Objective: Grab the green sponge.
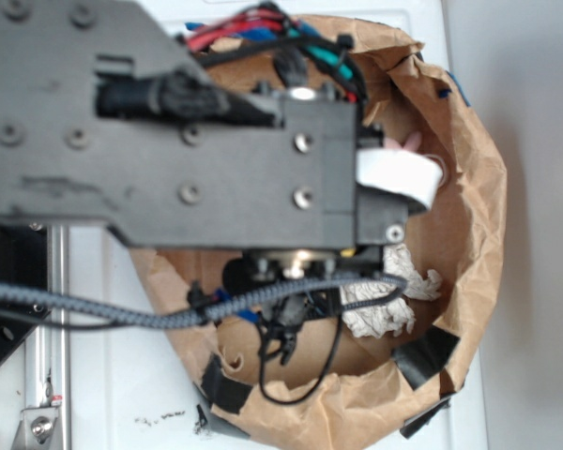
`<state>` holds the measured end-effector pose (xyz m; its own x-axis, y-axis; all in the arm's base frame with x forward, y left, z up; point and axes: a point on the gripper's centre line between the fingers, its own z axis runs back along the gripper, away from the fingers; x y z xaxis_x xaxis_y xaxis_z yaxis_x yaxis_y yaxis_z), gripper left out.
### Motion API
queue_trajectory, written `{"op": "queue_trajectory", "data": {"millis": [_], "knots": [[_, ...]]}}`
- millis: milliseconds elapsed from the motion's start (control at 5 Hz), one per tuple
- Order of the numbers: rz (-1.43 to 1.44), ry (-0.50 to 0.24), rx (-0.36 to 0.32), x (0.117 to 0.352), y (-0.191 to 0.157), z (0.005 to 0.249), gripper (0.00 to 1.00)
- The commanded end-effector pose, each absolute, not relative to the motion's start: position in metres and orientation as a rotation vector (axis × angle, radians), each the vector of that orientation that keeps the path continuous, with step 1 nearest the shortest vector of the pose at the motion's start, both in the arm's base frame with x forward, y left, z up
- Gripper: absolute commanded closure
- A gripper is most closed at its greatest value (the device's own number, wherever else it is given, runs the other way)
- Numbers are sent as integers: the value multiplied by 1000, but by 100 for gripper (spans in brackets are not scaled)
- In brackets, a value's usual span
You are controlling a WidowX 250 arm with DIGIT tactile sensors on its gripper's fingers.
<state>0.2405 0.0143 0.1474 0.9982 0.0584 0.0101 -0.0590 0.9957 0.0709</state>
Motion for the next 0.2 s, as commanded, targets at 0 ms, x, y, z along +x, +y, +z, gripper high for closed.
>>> {"op": "queue_trajectory", "data": {"millis": [0], "knots": [[78, -98, 79, 247, 17, 166, 100]]}}
